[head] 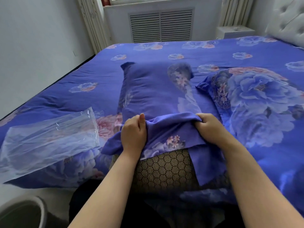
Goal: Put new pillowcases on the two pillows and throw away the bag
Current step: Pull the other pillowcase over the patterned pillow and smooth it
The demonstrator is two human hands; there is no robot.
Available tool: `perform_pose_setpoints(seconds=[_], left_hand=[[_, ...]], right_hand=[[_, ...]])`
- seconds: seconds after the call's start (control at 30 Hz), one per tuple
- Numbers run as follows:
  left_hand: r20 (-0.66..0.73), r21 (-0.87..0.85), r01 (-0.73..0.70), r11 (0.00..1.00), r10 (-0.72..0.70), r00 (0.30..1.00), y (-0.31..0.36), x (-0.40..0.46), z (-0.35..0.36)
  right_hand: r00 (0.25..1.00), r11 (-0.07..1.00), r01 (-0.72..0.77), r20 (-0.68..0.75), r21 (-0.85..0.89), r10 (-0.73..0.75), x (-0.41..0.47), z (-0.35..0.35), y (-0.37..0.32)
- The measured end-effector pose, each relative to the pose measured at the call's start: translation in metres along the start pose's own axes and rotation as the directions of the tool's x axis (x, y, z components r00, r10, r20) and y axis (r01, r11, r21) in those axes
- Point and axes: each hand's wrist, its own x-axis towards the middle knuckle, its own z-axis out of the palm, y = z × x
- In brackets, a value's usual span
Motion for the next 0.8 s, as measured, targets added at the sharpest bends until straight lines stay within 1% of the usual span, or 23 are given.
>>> perform_pose_setpoints(seconds=[0.03, 0.07, 0.1, 0.13, 0.17, 0.2, 0.23, 0.27, 0.3, 0.33, 0.37, 0.4, 0.47, 0.5, 0.53, 0.6, 0.63, 0.7, 0.77, 0.8], left_hand=[[-0.007, -0.002, -0.024, 1.0, 0.024, 1.0, -0.001, -0.003, -0.001], [-0.043, -0.023, -0.045, 0.999, 0.044, 0.998, -0.003, -0.006, -0.002], [-0.096, -0.057, -0.063, 0.996, 0.057, 0.994, -0.004, -0.009, -0.006], [-0.158, -0.085, -0.095, 0.992, 0.081, 0.984, -0.006, -0.012, -0.009], [-0.205, -0.092, -0.147, 0.985, 0.126, 0.971, -0.006, -0.017, -0.014], [-0.217, -0.077, -0.218, 0.973, 0.197, 0.956, -0.006, -0.023, -0.017], [-0.19, -0.047, -0.293, 0.955, 0.28, 0.941, -0.006, -0.031, -0.02], [-0.128, -0.013, -0.353, 0.936, 0.348, 0.929, -0.006, -0.038, -0.022], [-0.051, 0.014, -0.384, 0.923, 0.384, 0.922, -0.005, -0.046, -0.023], [0.012, 0.036, -0.387, 0.921, 0.387, 0.922, -0.006, -0.051, -0.023], [0.062, 0.057, -0.358, 0.932, 0.354, 0.933, -0.005, -0.055, -0.022], [0.091, 0.07, -0.299, 0.952, 0.293, 0.952, -0.004, -0.057, -0.022], [0.104, 0.074, -0.188, 0.979, 0.18, 0.978, 0.001, -0.049, -0.021], [0.083, 0.067, -0.172, 0.983, 0.167, 0.983, 0.003, -0.044, -0.022], [0.054, 0.041, -0.172, 0.984, 0.17, 0.984, 0.006, -0.038, -0.023], [-0.013, -0.056, -0.187, 0.981, 0.186, 0.982, 0.015, -0.038, -0.031], [-0.043, -0.11, -0.207, 0.972, 0.203, 0.978, 0.024, -0.042, -0.038], [-0.052, -0.17, -0.268, 0.948, 0.263, 0.964, 0.045, -0.059, -0.052], [0.014, -0.18, -0.299, 0.937, 0.306, 0.952, 0.061, -0.078, -0.062], [0.077, -0.155, -0.265, 0.952, 0.279, 0.957, 0.064, -0.084, -0.064]], right_hand=[[0.997, 0.999, -0.007, 0.072, -0.038, 0.01, -0.001, -0.004, 0.0], [0.994, 0.996, -0.023, 0.103, -0.09, 0.032, -0.004, -0.005, 0.0], [0.993, 0.994, -0.04, 0.108, -0.104, 0.051, -0.009, -0.005, 0.002], [0.995, 0.988, -0.054, 0.072, -0.147, 0.065, -0.014, -0.004, 0.005], [0.998, 0.977, -0.057, -0.026, -0.205, 0.053, -0.022, -0.001, 0.008], [0.986, 0.967, -0.062, -0.162, -0.247, 0.022, -0.031, 0.001, 0.008], [0.941, 0.962, -0.054, -0.336, -0.268, -0.041, -0.04, 0.005, 0.006], [0.868, 0.957, -0.022, -0.481, -0.29, -0.126, -0.049, 0.009, 0.002], [0.798, 0.952, 0.007, -0.572, -0.306, -0.19, -0.059, 0.014, 0.0], [0.756, 0.949, 0.041, -0.611, -0.312, -0.234, -0.066, 0.021, 0.001], [0.764, 0.949, 0.07, -0.595, -0.308, -0.249, -0.074, 0.028, -0.001], [0.809, 0.95, 0.076, -0.539, -0.303, -0.236, -0.079, 0.035, 0.001], [0.904, 0.915, 0.012, -0.387, -0.403, -0.183, -0.08, 0.047, 0.009], [0.929, 0.888, -0.018, -0.336, -0.459, -0.155, -0.078, 0.051, 0.013], [0.935, 0.875, -0.03, -0.322, -0.483, -0.146, -0.072, 0.052, 0.015], [0.922, 0.893, -0.017, -0.352, -0.45, -0.16, -0.064, 0.05, 0.017], [0.912, 0.917, 0.015, -0.371, -0.4, -0.176, -0.06, 0.047, 0.019], [0.901, 0.969, 0.104, -0.392, -0.222, -0.186, -0.055, 0.036, 0.02], [0.913, 0.987, 0.16, -0.377, -0.013, -0.153, -0.054, 0.026, 0.019], [0.926, 0.979, 0.183, -0.35, 0.09, -0.141, -0.055, 0.02, 0.017]])
